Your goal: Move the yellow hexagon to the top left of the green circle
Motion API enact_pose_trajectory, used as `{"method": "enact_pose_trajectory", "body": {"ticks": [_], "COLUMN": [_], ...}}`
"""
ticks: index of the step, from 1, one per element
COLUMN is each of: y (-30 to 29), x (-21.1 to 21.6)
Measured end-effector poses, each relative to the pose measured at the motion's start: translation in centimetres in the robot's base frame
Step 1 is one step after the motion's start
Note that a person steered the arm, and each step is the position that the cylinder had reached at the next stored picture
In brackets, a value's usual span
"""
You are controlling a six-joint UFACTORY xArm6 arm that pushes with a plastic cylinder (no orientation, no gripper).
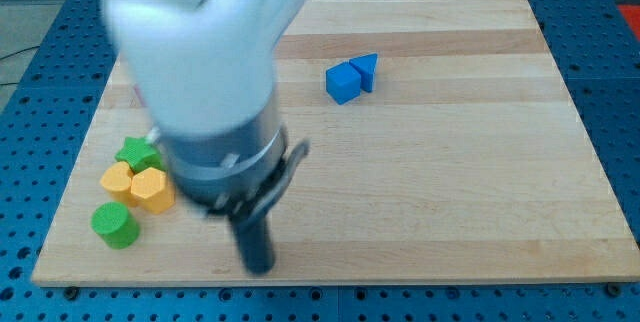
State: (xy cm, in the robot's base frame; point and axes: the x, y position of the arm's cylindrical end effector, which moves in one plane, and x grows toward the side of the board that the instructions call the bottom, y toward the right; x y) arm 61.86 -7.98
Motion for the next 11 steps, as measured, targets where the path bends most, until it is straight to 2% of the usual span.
{"method": "enact_pose_trajectory", "body": {"ticks": [1,3,4,5,7,8,11], "y": [-0.8,-14.8,-16.3,-15.8,-10.2,-9.0,-9.0], "x": [0.0,0.0,-0.6,-4.6,-6.2,-8.8,-19.1]}}
